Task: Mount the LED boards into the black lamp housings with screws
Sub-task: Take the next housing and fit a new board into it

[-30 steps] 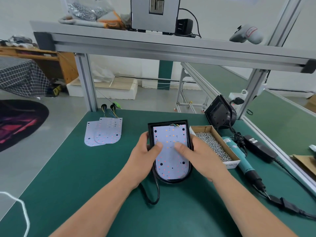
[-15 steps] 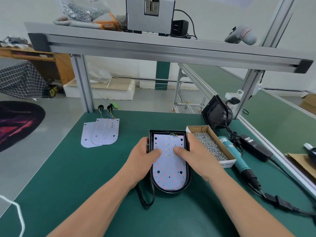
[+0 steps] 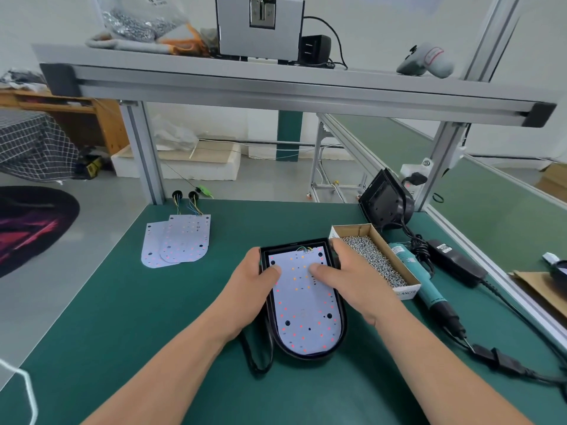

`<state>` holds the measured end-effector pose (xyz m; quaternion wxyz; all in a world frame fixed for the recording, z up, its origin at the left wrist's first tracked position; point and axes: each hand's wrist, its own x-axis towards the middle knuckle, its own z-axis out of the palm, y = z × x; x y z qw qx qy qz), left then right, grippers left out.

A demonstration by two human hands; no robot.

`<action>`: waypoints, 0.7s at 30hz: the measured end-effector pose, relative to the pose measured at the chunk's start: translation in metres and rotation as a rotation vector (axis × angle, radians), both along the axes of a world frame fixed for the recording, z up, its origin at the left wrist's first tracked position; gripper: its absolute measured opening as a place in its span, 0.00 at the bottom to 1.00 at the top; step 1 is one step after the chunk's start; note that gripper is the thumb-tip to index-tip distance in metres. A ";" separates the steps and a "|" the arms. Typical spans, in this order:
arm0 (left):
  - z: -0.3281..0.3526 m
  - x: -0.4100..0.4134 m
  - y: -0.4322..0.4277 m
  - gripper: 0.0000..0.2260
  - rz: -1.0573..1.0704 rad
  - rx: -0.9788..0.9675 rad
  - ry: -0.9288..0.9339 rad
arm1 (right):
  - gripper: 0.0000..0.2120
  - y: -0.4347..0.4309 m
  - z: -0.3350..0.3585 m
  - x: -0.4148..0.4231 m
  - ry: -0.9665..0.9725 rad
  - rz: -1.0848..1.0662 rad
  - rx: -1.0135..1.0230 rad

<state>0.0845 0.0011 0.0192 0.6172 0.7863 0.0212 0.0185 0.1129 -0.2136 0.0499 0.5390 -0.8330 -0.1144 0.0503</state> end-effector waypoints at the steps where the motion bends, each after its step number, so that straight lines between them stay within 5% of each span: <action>1: 0.000 0.000 -0.001 0.07 0.000 0.007 -0.001 | 0.15 0.001 0.000 0.000 -0.019 -0.018 -0.009; 11: 0.001 0.001 -0.005 0.09 0.011 0.026 -0.017 | 0.10 -0.004 0.005 0.003 -0.021 -0.025 -0.201; 15: 0.000 0.001 0.000 0.22 0.105 0.257 -0.113 | 0.14 -0.008 0.007 0.003 -0.069 0.020 -0.279; 21: -0.005 0.000 0.006 0.07 0.188 0.146 -0.121 | 0.15 -0.009 0.005 0.004 -0.204 -0.011 -0.563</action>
